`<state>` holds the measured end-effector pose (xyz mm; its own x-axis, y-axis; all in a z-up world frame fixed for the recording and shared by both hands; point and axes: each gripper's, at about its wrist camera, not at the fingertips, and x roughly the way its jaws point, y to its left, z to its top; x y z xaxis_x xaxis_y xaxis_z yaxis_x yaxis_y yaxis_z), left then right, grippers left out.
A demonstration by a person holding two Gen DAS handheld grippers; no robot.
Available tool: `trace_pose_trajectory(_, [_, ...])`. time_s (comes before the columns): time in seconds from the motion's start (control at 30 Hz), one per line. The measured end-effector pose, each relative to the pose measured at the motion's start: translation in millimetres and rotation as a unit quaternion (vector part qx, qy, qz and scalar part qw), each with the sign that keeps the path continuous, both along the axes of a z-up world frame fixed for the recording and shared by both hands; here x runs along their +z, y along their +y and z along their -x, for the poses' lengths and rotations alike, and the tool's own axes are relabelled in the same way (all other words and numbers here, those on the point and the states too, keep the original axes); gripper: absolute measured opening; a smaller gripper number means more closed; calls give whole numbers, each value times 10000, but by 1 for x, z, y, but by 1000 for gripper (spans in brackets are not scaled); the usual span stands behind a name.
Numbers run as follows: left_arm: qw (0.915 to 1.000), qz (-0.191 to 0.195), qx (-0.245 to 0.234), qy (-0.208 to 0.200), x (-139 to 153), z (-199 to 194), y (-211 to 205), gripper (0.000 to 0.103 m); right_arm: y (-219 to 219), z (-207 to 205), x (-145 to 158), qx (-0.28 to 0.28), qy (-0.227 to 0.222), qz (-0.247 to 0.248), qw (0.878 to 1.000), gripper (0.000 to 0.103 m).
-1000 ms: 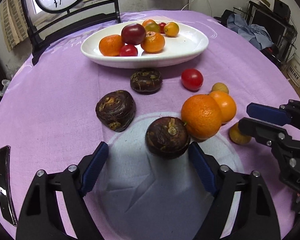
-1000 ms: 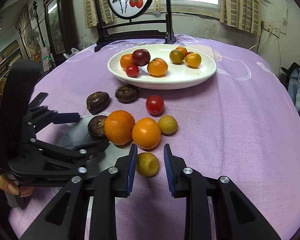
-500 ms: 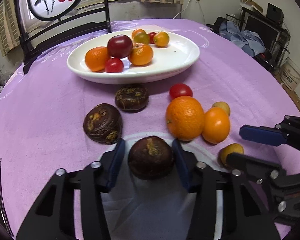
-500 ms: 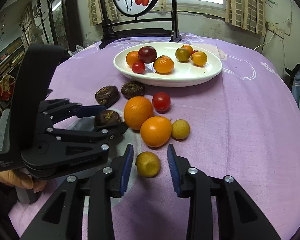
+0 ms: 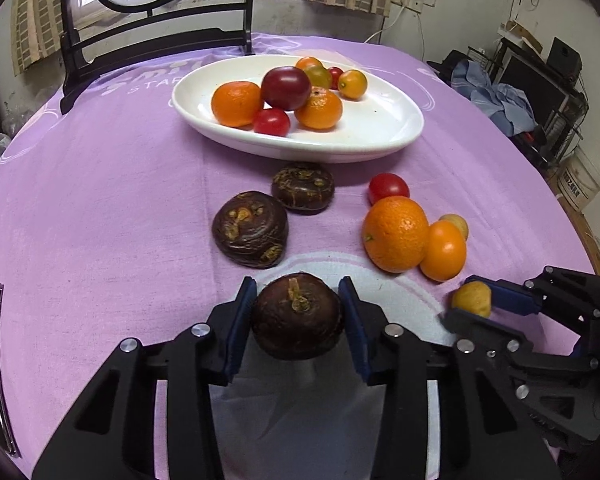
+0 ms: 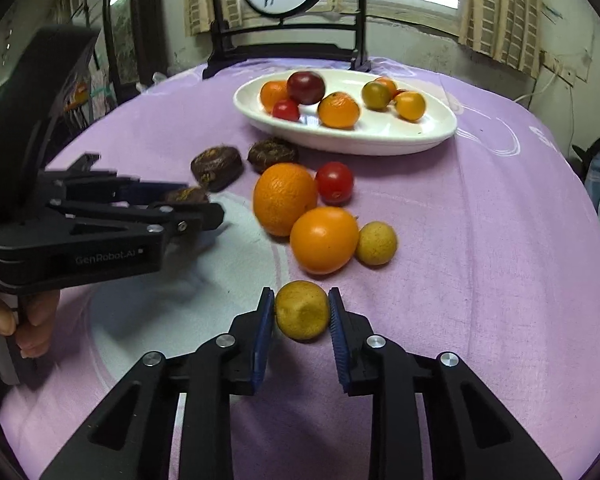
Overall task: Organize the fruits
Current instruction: 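Carry both fruits onto the white plate and open both tools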
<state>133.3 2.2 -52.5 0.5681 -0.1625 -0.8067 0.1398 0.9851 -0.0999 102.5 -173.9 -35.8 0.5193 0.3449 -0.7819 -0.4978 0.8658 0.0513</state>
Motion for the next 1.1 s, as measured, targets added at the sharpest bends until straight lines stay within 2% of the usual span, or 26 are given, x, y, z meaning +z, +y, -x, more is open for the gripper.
trace_pose_trajectory(0.1, [9998,37,-26,-184,16,6,0,42,-3,0,6,-20,-9,-163,9999,28])
trace_pose_trajectory(0.27, [9989,324,-163,-310,46,8,1,42,-10,3,36,-38,-267,-610,9978,28])
trace_pose_trajectory(0.4, [9988,219,-192,-397,64,-6,-1,42,-12,-7,61,13,-487,-696,9964,28])
trace_pose_trajectory(0.57, [9989,253,-52,-383,76,-47,0,42,-13,-44,80,-43,-642,-697,9955,28])
trace_pose_trajectory(0.8, [9996,146,158,-194,70,-113,-3,42,-7,-103,63,-262,-471,-696,9961,28])
trace_pose_trajectory(0.97, [9998,52,136,-108,58,-141,-8,42,5,-132,39,-229,-223,-428,9986,28])
trace_pose_trajectory(1.1, [9998,54,177,-67,50,-158,-11,44,5,-144,28,-331,-110,-412,9985,30])
